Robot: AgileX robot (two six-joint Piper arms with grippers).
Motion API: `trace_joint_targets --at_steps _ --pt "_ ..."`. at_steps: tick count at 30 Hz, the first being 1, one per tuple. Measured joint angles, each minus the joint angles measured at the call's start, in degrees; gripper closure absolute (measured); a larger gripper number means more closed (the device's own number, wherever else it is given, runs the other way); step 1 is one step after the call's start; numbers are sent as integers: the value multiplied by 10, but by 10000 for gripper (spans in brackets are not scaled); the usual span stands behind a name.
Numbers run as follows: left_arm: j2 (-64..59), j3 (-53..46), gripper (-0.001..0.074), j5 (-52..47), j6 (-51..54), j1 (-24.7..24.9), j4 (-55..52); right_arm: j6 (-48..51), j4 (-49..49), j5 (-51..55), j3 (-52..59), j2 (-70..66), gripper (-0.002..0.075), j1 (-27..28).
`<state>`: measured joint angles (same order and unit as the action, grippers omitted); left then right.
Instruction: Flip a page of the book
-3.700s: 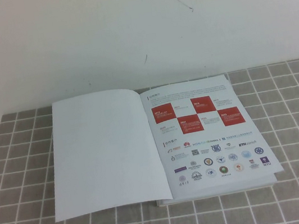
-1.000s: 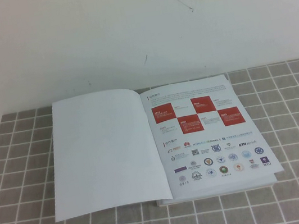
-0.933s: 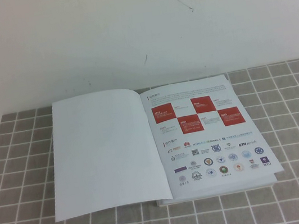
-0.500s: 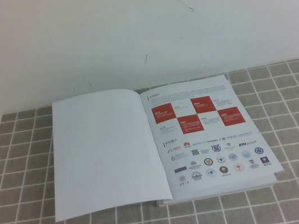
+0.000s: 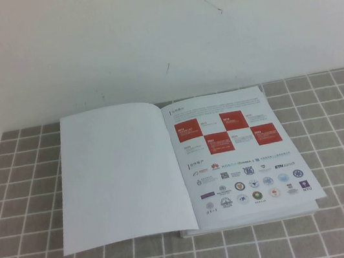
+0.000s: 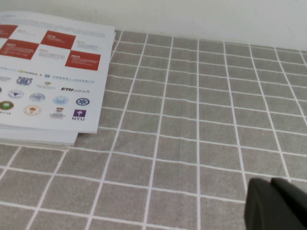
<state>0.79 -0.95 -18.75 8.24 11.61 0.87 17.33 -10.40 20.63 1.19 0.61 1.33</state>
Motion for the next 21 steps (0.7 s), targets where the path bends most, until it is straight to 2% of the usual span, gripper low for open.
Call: trace_joint_targets --at_steps 16,21 --pt "0 0 738 0 0 0 0 0 0 0 0 0 727 0" --pt "0 0 738 0 0 -44 0 -1 0 0 0 0 727 0"
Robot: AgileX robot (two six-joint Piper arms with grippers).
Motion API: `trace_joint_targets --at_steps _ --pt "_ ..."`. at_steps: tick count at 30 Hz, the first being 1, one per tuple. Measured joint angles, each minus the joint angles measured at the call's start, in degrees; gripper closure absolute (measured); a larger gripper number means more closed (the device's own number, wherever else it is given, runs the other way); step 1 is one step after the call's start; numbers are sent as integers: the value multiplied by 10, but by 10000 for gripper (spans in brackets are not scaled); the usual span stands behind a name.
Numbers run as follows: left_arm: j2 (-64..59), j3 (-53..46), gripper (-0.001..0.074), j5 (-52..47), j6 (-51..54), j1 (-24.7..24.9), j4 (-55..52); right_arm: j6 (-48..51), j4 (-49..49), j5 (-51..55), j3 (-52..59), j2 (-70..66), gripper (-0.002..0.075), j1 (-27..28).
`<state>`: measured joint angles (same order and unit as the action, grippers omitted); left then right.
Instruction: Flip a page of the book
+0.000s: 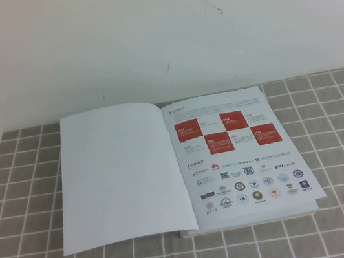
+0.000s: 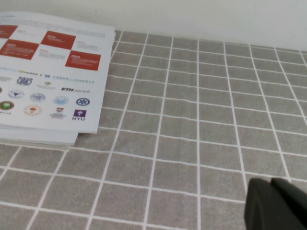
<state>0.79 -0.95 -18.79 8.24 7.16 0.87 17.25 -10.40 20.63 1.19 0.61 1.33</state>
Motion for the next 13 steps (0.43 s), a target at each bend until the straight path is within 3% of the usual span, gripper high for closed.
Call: trace_joint_targets --at_steps 5,13 --pt "0 0 738 0 0 -54 0 0 0 0 0 0 727 -16" --pt "0 0 738 0 0 -63 0 0 0 0 0 0 727 -39"
